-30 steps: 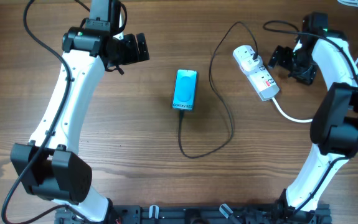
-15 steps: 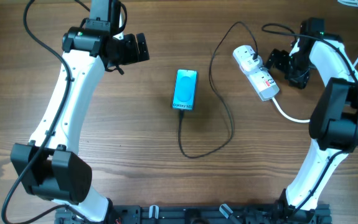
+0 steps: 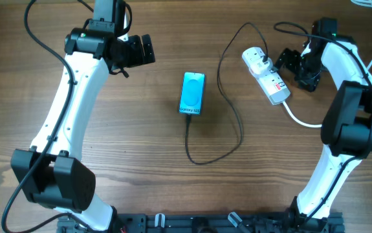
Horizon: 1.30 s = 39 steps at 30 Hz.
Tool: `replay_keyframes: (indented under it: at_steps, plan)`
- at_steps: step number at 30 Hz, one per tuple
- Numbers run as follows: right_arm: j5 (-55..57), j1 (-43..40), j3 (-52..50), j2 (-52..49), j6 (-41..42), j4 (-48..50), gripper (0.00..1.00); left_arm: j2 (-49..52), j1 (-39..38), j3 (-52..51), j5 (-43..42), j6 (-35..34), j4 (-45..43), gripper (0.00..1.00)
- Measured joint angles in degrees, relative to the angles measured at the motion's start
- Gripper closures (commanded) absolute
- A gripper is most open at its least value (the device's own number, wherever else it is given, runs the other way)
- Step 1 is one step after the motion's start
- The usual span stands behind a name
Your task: Plug charger to phone and switch on socket
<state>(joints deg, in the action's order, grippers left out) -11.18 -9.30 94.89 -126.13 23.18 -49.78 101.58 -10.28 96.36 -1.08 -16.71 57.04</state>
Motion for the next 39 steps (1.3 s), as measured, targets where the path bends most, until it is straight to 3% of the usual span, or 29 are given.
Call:
replay_keyframes:
  at_steps: [32,39]
  plan:
    - [-0.4,1.2,-2.6,1.1,1.2,1.1,0.00,0.0,-0.1,0.0,0.0,0.0,0.0,0.00]
    - [-1.9,0.6,-1.7,2.8,1.0,-8.7,0.00,0.0,-0.1,0.0,0.0,0.0,0.0,0.00]
